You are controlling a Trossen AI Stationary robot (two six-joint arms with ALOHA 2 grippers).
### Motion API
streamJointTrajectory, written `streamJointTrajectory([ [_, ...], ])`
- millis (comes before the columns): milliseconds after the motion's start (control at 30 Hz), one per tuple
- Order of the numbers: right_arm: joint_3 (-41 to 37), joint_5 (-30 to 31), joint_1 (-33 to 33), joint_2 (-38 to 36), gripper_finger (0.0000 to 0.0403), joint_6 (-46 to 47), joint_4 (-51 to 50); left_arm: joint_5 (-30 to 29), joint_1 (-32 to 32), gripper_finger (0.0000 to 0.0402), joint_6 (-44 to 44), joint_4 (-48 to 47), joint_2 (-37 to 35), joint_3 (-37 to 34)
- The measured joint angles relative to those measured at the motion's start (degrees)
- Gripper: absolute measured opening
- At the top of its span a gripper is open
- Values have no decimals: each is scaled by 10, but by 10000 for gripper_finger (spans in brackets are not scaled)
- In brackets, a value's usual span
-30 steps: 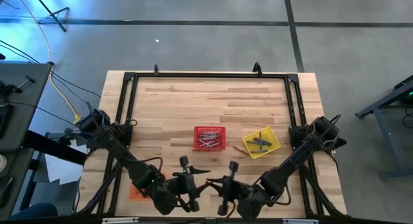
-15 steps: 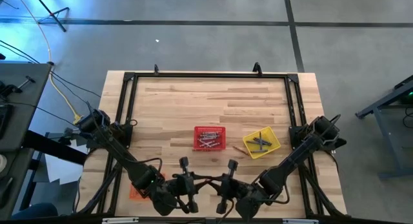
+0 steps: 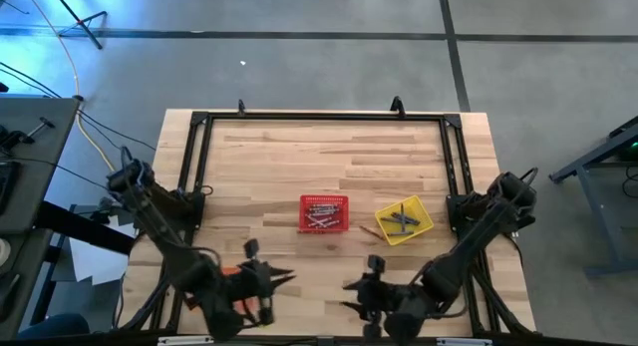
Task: Sort crayons
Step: Put the orange crayon into the orange bin
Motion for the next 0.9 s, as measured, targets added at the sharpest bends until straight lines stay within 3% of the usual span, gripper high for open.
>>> streamJointTrajectory([
  [200, 0, -38, 26, -1, 132, 76, -54, 198, -43, 6, -345, -222, -3, 0],
  [300, 0, -30, 31, -1, 125, 98, -68, 301, -64, 6, -472, -304, 14, 0],
  [400, 0, -21, 32, -1, 121, 100, -70, 368, -84, 7, -559, -365, 36, 0],
  [533, 0, -13, 31, -1, 117, 100, -70, 418, -100, 11, -601, -403, 71, 0],
  [900, 0, -11, 27, -1, 117, 100, -70, 428, -91, 34, -608, -414, 129, 0],
])
